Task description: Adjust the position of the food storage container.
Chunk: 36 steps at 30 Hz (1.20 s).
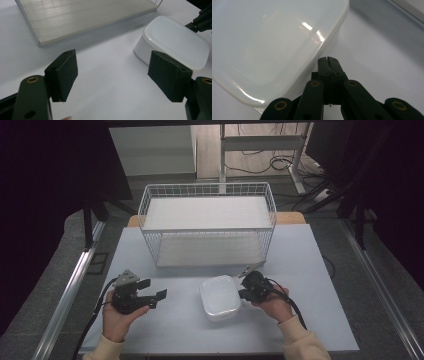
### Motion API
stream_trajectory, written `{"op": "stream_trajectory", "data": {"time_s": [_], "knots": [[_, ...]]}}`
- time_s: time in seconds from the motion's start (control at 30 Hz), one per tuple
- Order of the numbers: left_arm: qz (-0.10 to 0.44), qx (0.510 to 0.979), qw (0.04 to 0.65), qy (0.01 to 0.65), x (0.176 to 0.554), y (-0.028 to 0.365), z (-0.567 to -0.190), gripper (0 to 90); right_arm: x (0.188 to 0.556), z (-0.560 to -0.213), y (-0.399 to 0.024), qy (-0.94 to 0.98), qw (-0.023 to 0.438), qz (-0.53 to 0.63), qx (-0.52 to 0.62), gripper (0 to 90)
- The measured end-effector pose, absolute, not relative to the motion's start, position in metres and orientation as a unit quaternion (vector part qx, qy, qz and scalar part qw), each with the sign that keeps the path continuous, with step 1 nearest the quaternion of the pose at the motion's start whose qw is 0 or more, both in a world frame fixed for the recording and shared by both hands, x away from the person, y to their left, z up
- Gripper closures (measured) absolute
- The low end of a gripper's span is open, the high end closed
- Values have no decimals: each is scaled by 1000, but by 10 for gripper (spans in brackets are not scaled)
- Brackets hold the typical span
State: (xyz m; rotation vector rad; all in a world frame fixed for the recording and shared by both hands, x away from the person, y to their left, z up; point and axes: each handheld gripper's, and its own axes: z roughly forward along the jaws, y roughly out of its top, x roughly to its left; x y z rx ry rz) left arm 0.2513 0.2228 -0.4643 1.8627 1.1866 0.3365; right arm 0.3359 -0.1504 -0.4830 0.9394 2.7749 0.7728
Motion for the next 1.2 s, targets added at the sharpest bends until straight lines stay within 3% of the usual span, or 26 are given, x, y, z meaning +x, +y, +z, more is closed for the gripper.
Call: {"op": "stream_trajectory", "data": {"time_s": [0.73, 1.2], "knots": [[122, 742, 443, 488, 252, 225, -467, 241, 318, -485, -130, 927, 17, 251, 280, 900], [96, 737, 448, 496, 252, 222, -468, 240, 300, -463, -193, 857, 58, 352, 373, 895]]}}
